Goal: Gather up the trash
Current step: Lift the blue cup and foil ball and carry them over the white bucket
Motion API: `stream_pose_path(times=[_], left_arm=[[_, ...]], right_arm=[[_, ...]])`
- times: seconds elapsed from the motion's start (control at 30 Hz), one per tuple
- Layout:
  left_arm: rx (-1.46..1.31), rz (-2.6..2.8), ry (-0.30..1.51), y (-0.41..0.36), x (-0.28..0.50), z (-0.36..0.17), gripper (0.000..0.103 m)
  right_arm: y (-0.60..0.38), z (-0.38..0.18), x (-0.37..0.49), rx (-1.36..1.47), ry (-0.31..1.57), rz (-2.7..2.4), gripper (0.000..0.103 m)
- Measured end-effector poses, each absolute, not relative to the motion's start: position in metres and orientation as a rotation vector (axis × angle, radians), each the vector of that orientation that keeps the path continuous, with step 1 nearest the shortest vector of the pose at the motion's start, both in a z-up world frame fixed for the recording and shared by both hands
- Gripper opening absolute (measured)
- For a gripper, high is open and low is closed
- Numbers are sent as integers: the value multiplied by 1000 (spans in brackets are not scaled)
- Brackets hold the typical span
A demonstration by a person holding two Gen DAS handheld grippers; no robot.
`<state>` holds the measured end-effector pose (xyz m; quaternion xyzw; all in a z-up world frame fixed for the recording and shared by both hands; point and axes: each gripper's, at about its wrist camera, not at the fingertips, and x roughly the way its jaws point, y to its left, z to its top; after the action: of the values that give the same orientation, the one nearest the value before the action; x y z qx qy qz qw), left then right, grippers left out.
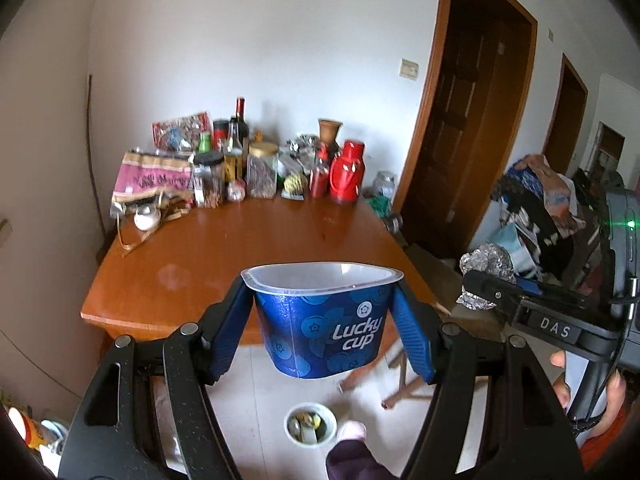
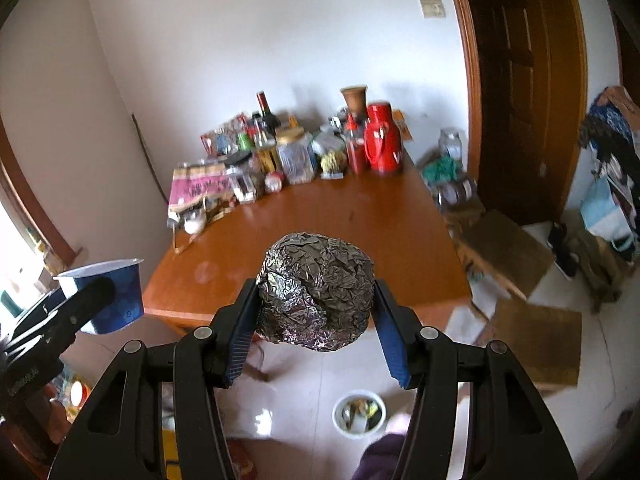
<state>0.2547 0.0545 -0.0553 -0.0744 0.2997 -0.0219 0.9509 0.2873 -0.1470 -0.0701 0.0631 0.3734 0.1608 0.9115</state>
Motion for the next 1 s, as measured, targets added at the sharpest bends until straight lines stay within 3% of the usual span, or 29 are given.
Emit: stream_pose_path(times=[0.47,1.0], left_arm=[[-199,0,749,48,250,-104,68],[-266,87,1013,48,314,-290,68]], right_arm=[[-147,-113,292,68,904,373,52],[-146,-259,345,-4,1072,427,52]])
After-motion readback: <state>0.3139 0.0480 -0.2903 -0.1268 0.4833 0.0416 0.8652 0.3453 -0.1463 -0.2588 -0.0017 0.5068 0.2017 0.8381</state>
